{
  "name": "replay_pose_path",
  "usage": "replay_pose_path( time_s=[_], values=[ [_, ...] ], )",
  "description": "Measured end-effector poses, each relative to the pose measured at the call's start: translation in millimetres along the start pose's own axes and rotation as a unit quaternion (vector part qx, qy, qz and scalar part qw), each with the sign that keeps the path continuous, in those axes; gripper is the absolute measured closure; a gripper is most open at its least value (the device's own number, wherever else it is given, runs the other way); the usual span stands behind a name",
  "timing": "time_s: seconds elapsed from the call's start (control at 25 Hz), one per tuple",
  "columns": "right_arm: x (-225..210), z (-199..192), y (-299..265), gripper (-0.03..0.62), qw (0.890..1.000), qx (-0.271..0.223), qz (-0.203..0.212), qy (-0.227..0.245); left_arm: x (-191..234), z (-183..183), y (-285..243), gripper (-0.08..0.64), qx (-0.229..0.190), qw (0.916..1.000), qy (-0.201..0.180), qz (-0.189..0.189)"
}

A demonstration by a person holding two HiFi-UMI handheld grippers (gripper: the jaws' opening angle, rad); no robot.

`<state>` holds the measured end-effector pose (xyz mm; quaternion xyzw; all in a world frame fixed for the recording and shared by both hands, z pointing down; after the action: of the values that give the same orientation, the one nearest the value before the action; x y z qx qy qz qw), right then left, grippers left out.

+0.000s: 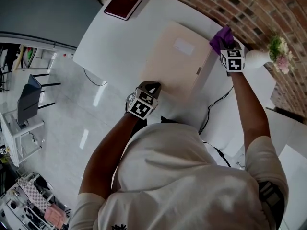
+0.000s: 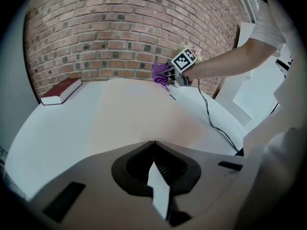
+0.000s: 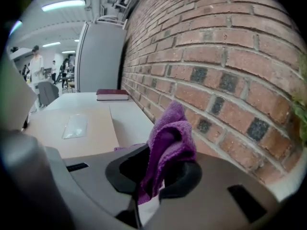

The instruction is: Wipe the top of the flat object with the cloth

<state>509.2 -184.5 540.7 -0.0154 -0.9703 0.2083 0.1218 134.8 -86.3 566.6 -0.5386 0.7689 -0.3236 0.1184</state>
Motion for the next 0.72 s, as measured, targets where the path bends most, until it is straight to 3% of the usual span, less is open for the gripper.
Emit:
replay_pose_path(
  time_s=[0.16, 0.36, 0.72],
  values=[
    [1, 5, 34, 0.515, 0.999, -0.004, -0.03, -0.044, 0, 1, 3, 0.535, 0.008, 0.9998, -0.001, -0.016],
    [34, 0, 89, 0.515, 0.996, 0.013, -0.029, -0.079, 0, 8, 11, 0.535, 0.008, 0.9984, -0.02, -0.052],
    [145, -1, 184, 0.515, 0.987, 0.058, -0.017, -0.15, 9, 53, 68, 0.535, -0.075, 0.9884, -0.033, -0.128]
  ],
)
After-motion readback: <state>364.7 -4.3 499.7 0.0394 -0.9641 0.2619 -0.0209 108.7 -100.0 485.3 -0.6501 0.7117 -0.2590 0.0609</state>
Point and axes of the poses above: the fingertips, and each gripper's own axes: y backward along the fingers, x to its left, z out of its top, the point moved 5 cm from there along y, backward along the fingers, and after that the axes turned 12 degrees about -x, right-handed, at the moved point
